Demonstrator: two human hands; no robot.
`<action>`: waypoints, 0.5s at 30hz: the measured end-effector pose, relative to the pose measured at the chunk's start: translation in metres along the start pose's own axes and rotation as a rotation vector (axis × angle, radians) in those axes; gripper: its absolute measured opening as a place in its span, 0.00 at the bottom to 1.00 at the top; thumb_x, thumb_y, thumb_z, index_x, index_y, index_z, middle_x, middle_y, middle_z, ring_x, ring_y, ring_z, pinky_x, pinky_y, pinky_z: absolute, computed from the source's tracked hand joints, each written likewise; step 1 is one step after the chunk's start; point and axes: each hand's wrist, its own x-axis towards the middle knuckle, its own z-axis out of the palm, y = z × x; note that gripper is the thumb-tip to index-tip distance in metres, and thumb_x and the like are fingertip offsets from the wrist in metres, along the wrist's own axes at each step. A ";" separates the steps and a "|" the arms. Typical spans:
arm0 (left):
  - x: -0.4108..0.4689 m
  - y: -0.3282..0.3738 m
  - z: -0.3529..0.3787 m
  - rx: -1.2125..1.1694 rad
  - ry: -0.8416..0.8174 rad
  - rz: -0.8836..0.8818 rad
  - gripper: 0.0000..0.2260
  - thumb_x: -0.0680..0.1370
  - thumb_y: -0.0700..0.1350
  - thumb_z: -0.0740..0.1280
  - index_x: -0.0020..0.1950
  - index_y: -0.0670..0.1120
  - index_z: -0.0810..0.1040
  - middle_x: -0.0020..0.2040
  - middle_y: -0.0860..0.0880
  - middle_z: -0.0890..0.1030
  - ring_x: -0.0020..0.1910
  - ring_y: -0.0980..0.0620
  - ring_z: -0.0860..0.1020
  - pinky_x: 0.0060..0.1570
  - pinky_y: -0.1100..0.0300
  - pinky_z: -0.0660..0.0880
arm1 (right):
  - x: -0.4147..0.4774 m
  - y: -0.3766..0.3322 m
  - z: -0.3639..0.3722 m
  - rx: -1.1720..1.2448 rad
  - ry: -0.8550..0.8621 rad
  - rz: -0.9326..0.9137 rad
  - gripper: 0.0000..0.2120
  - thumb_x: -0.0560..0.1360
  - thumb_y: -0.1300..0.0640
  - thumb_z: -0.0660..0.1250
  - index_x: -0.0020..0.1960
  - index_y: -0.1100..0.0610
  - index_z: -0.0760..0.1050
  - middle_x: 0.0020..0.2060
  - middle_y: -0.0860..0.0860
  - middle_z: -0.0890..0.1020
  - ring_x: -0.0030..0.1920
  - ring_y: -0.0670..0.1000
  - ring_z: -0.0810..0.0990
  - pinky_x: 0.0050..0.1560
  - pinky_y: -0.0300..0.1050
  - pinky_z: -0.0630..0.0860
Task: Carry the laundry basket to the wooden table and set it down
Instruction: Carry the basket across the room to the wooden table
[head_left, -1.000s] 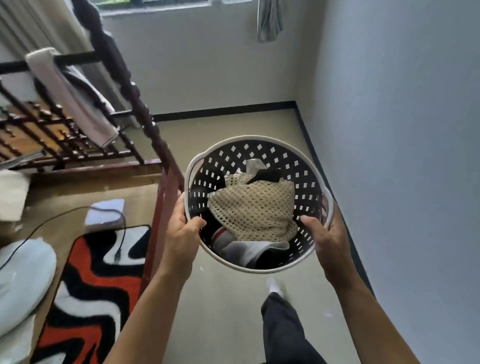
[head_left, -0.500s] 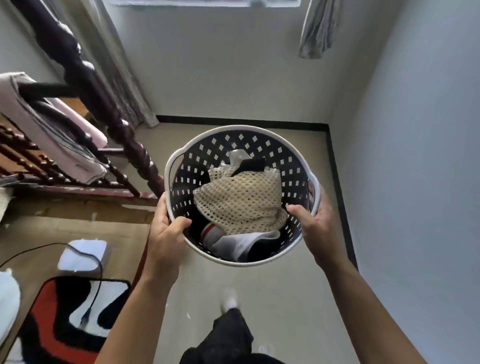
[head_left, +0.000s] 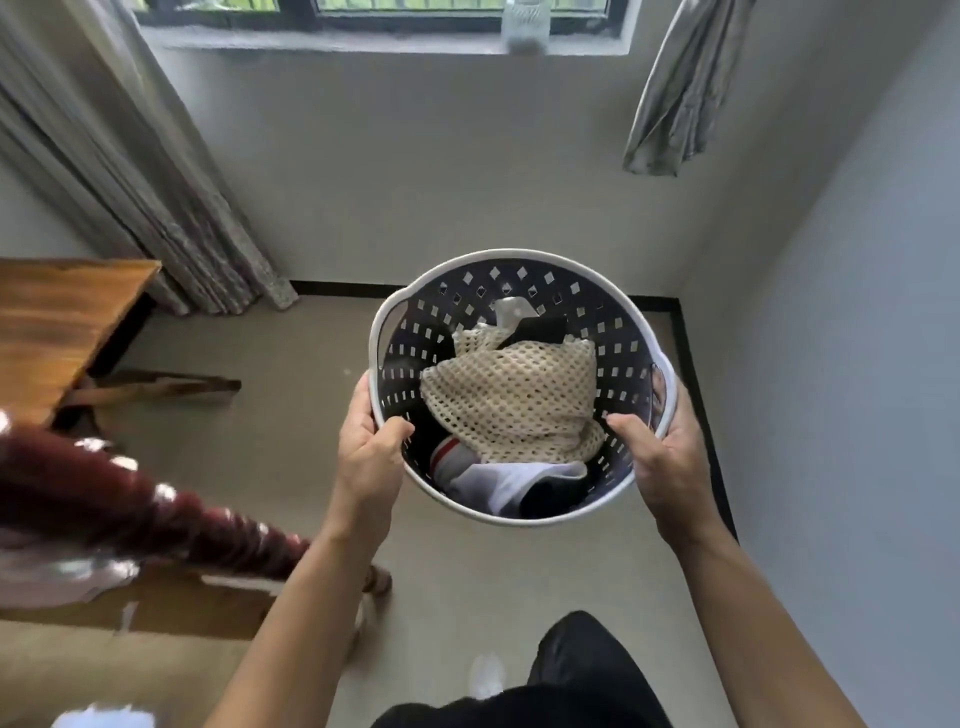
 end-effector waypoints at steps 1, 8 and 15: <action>0.022 0.006 0.006 0.016 -0.005 -0.002 0.28 0.75 0.26 0.57 0.60 0.56 0.79 0.50 0.48 0.86 0.50 0.53 0.81 0.49 0.60 0.81 | 0.021 0.000 0.006 0.007 0.010 0.001 0.31 0.72 0.61 0.67 0.76 0.56 0.73 0.66 0.53 0.84 0.66 0.51 0.84 0.73 0.59 0.78; 0.186 0.030 0.039 0.058 0.060 -0.002 0.28 0.75 0.27 0.57 0.61 0.55 0.80 0.55 0.42 0.85 0.53 0.49 0.81 0.58 0.49 0.78 | 0.198 0.014 0.078 0.039 -0.067 0.066 0.30 0.72 0.63 0.65 0.74 0.54 0.74 0.64 0.51 0.86 0.66 0.52 0.84 0.74 0.61 0.77; 0.316 0.073 0.019 0.061 0.384 0.018 0.28 0.73 0.24 0.58 0.59 0.52 0.81 0.49 0.51 0.86 0.49 0.53 0.83 0.52 0.56 0.82 | 0.364 -0.022 0.198 -0.048 -0.403 0.081 0.39 0.66 0.62 0.67 0.78 0.50 0.71 0.66 0.47 0.85 0.68 0.50 0.83 0.75 0.59 0.76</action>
